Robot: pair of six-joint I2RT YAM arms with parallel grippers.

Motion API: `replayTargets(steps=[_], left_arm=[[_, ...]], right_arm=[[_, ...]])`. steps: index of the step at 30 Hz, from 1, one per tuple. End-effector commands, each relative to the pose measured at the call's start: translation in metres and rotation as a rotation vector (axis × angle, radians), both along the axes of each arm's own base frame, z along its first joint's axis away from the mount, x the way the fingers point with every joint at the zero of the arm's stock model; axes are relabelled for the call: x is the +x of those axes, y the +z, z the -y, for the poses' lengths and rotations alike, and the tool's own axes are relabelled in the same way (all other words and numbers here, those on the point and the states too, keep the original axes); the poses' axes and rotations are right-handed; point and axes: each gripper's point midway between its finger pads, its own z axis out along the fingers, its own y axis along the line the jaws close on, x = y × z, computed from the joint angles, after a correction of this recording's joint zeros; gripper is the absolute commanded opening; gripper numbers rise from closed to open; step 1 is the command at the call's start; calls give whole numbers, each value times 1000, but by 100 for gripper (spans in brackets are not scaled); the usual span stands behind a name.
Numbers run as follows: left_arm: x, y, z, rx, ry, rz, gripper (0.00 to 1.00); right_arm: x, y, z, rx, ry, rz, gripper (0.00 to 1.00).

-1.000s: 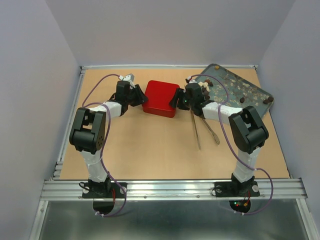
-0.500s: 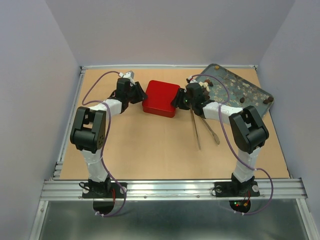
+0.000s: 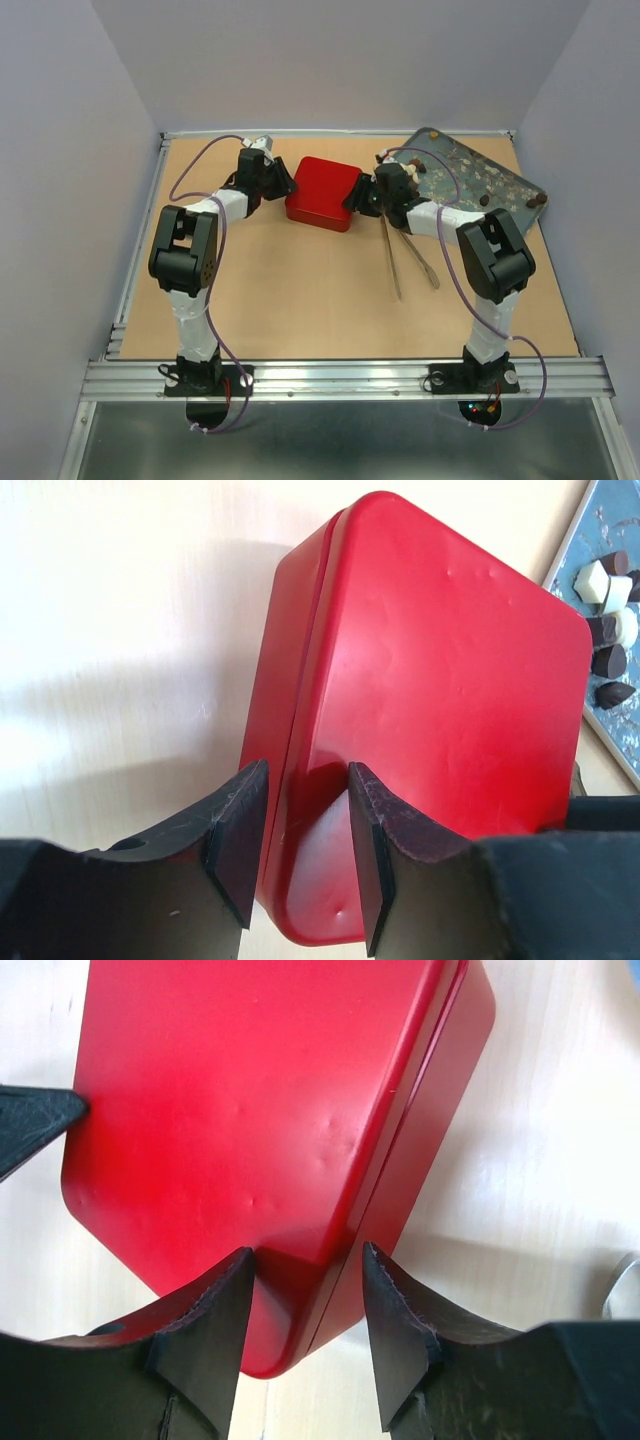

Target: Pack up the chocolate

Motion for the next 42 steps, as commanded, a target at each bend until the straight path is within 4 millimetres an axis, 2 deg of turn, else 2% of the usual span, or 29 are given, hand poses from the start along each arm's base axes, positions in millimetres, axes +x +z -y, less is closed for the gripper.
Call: replayTargets(steps=[1,5,12,16,20,21,23,28,29,32,33,38,42], left_arm=[[13,15,2,19,-14,39,48],[18,22,3,19,-14,52,48],[31,58,4,8,-3,132,48],[39,65,6,8,-5,151,49],[49,58,7,21,2,136,49],[53,63,7,19,2,145,49],[57,57,7,25,1,136,49],[67,58,11,20,-3,139,49],[68,54,10,23,-1,131,49],[70,45,12,24,1,111,49],[71,44,12,23,-2,109,49],[72,30,13,27,-7,85,49],[71,20,14,29,-12,62,49]], right_arm=[[26,4,14,-8,-53,27,52],[37,8,19,2,-67,37,52],[52,28,17,19,-51,84,55],[61,39,17,25,-52,111,57],[72,39,23,32,-64,114,57],[75,39,24,34,-66,115,57],[82,37,30,35,-77,115,57],[99,40,37,44,-86,131,58],[101,34,37,45,-80,118,58],[106,30,36,44,-71,114,58],[107,21,36,35,-70,98,58],[108,2,37,0,-68,62,58],[108,-13,46,-55,-93,29,57]])
